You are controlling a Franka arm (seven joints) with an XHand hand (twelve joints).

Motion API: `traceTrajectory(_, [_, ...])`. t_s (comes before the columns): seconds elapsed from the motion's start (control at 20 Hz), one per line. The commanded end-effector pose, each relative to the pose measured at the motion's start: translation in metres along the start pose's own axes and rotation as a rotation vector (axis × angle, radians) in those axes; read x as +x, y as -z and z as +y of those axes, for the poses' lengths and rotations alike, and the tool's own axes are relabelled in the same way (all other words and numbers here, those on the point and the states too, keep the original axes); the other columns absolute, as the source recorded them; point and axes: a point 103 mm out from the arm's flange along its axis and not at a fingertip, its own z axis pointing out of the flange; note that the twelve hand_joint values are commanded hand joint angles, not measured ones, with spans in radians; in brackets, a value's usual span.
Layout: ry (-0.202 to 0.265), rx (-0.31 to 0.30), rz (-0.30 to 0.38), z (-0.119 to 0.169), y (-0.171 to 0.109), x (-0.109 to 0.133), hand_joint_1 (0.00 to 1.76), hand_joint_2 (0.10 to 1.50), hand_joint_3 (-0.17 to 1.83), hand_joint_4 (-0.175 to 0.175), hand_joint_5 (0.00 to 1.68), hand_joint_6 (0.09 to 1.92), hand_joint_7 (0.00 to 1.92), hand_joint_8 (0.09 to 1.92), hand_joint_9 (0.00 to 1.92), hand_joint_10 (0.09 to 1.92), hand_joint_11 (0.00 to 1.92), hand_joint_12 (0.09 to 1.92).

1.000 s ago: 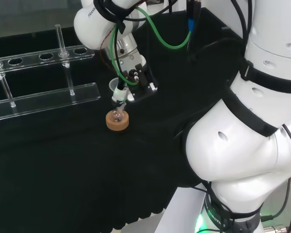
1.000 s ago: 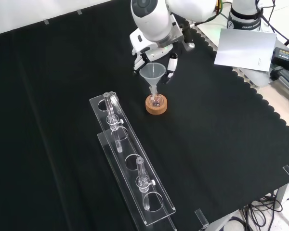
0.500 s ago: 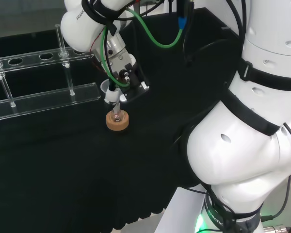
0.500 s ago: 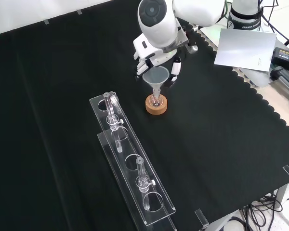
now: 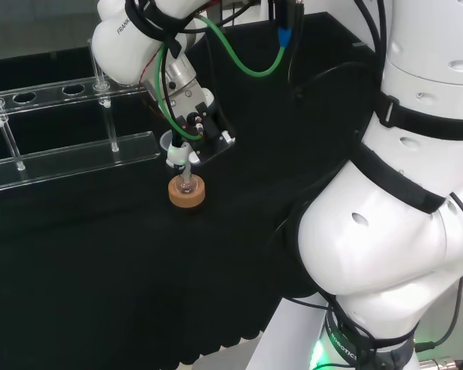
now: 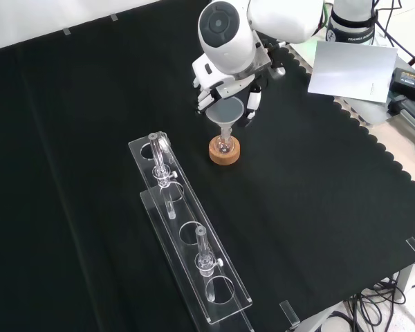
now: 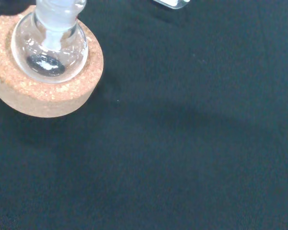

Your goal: Place the funnel on the round-bottom flask.

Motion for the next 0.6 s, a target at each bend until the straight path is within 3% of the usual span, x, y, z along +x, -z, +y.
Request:
traceTrajectory(0.05, [0.003,0.007,-0.001,-0.0004,-0.0007,0.001,0.77,0.73,0.54,-0.071,0.52,0.77,0.64,0.86,0.97,0.56,0.72,1.24])
traceTrajectory(0.6, [0.038,0.0,-0.011,-0.0063,0.0027,0.0005,0.71,0.7,0.53,-0.074,0.37,0.44,0.4,0.83,0.78,0.62,0.61,1.31])
